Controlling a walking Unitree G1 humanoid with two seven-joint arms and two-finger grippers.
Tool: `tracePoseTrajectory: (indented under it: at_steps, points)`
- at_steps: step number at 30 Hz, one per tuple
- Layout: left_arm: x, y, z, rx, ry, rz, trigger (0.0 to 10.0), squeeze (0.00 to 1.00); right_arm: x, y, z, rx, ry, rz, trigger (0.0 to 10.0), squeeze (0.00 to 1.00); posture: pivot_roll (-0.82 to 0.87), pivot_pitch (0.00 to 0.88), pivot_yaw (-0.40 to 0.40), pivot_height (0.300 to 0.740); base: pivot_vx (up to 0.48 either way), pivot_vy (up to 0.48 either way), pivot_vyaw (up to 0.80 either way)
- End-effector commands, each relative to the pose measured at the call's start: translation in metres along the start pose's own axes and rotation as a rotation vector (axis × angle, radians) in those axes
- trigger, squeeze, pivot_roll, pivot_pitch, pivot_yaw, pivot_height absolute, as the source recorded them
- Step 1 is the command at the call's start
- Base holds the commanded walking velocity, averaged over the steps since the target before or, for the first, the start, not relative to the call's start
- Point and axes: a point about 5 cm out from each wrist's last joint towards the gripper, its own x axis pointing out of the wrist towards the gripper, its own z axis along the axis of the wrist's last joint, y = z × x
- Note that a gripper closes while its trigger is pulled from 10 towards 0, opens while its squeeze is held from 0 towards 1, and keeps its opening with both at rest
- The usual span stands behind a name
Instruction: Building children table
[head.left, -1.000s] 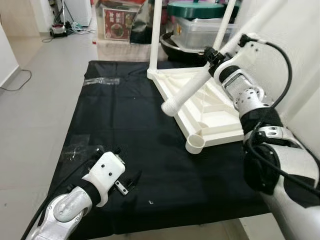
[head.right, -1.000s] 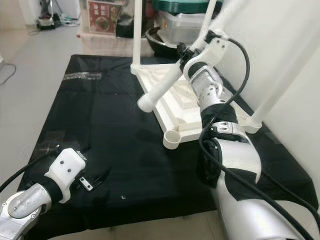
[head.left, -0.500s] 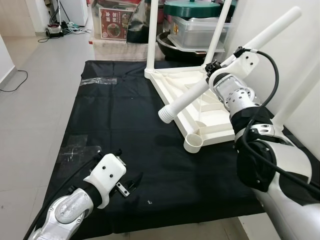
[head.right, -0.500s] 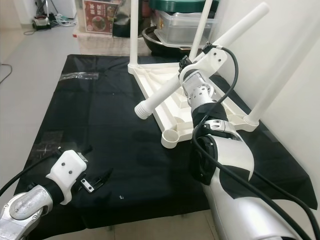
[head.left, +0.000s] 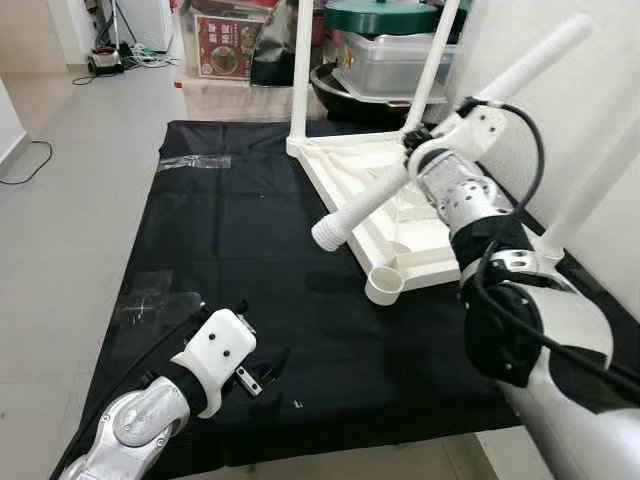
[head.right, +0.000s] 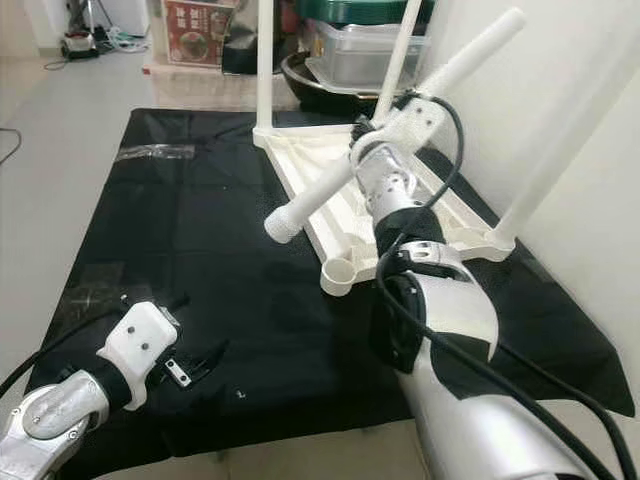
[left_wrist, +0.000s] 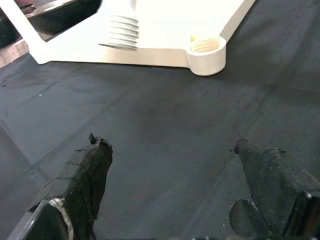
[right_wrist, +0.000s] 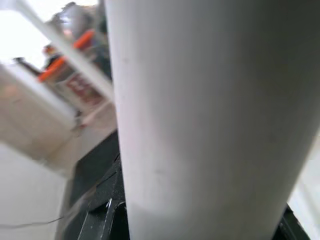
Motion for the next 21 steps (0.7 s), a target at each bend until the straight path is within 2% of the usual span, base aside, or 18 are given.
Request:
tracePoseTrajectory:
  at_steps: [1, 2, 3, 4, 5, 6, 7, 8, 10, 16, 21]
  points:
    - [0.000, 0.001, -0.002, 0.019, 0.010, -0.006, 10.0, 0.00, -0.001, 0.007, 0.000, -0.019, 0.002, 0.054, 0.0, 0.00, 0.11, 0.000, -0.119, 0.740, 0.000, 0.000, 0.00]
    - [0.001, 0.003, -0.002, 0.022, 0.012, 0.000, 10.0, 0.00, -0.002, 0.013, -0.003, -0.018, 0.017, 0.096, 0.0, 0.00, 0.11, 0.000, -0.119, 0.740, 0.000, 0.000, 0.00]
    - [0.007, 0.013, -0.002, 0.034, 0.021, 0.041, 10.0, 0.00, -0.012, 0.031, -0.019, -0.040, 0.057, 0.229, 0.0, 0.00, 0.09, 0.000, -0.103, 0.740, 0.000, 0.000, 0.00]
    - [0.007, 0.013, -0.002, 0.034, 0.021, 0.041, 10.0, 0.00, -0.012, 0.031, -0.019, -0.040, 0.057, 0.229, 0.0, 0.00, 0.09, 0.000, -0.103, 0.740, 0.000, 0.000, 0.00]
    - [0.010, 0.021, -0.002, 0.042, 0.028, 0.072, 10.0, 0.00, -0.021, 0.045, -0.030, -0.053, 0.089, 0.329, 0.0, 0.00, 0.09, 0.000, -0.103, 0.740, 0.000, 0.000, 0.00]
    - [0.010, 0.021, -0.002, 0.042, 0.028, 0.072, 10.0, 0.00, -0.021, 0.045, -0.030, -0.053, 0.089, 0.329, 0.0, 0.00, 0.09, 0.000, -0.103, 0.740, 0.000, 0.000, 0.00]
    - [0.014, 0.028, -0.003, 0.062, 0.040, 0.104, 10.0, 0.00, -0.036, 0.059, -0.043, -0.055, 0.129, 0.435, 0.0, 0.00, 0.08, 0.000, -0.095, 0.740, 0.000, 0.000, 0.00]
    - [0.014, 0.028, -0.003, 0.062, 0.040, 0.104, 10.0, 0.00, -0.036, 0.059, -0.043, -0.055, 0.129, 0.435, 0.0, 0.00, 0.08, 0.000, -0.095, 0.740, 0.000, 0.000, 0.00]
    - [0.018, 0.039, 0.001, 0.117, 0.033, 0.168, 10.0, 0.00, -0.058, 0.075, -0.062, -0.077, 0.181, 0.579, 0.0, 0.00, 0.08, 0.000, -0.095, 0.740, 0.000, 0.000, 0.00]
    - [0.020, 0.051, 0.001, 0.154, 0.038, 0.244, 10.0, 0.00, -0.070, 0.081, -0.074, -0.088, 0.221, 0.653, 0.0, 0.00, 0.08, 0.000, -0.093, 0.740, 0.000, 0.000, 0.00]
    - [0.023, 0.051, -0.001, 0.118, 0.041, 0.249, 10.0, 0.00, -0.082, 0.087, -0.071, -0.080, 0.209, 0.713, 0.0, 0.00, 0.08, 0.000, -0.090, 0.740, 0.000, 0.000, 0.00]
